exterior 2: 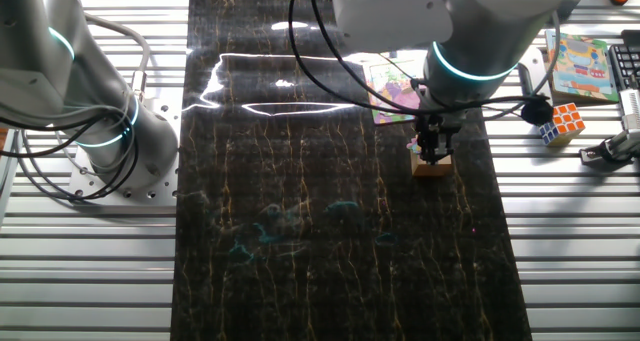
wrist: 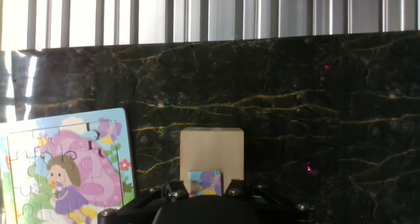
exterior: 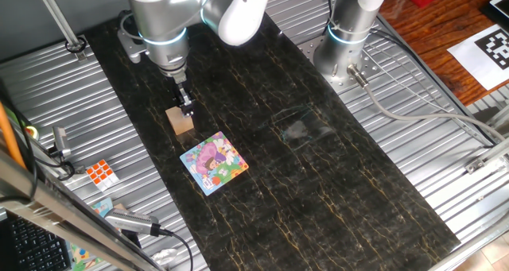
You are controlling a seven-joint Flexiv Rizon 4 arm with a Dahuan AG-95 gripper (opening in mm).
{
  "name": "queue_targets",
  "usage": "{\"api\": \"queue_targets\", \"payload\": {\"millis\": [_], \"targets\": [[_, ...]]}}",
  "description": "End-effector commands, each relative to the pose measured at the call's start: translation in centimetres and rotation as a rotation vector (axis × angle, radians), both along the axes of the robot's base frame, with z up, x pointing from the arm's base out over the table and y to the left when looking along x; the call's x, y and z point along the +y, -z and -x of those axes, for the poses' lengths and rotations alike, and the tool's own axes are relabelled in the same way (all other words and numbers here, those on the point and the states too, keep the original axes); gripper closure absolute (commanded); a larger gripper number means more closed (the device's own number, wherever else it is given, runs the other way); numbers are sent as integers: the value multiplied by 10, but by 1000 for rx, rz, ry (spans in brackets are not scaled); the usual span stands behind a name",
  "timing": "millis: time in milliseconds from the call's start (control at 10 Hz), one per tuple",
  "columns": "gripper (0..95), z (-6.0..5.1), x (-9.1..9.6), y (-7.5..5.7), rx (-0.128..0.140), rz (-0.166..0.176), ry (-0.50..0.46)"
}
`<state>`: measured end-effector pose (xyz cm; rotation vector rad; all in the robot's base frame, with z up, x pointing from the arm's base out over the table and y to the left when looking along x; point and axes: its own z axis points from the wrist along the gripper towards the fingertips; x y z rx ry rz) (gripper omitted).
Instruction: Assemble one piece of a puzzle
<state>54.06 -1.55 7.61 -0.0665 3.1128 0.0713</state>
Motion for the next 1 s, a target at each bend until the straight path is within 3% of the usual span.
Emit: {"api": "queue_targets", "payload": {"millis": [100, 1000], "targets": [[570, -2, 0, 3, -2, 1, 0], [570, -2, 0, 9, -4, 5, -13]]}}
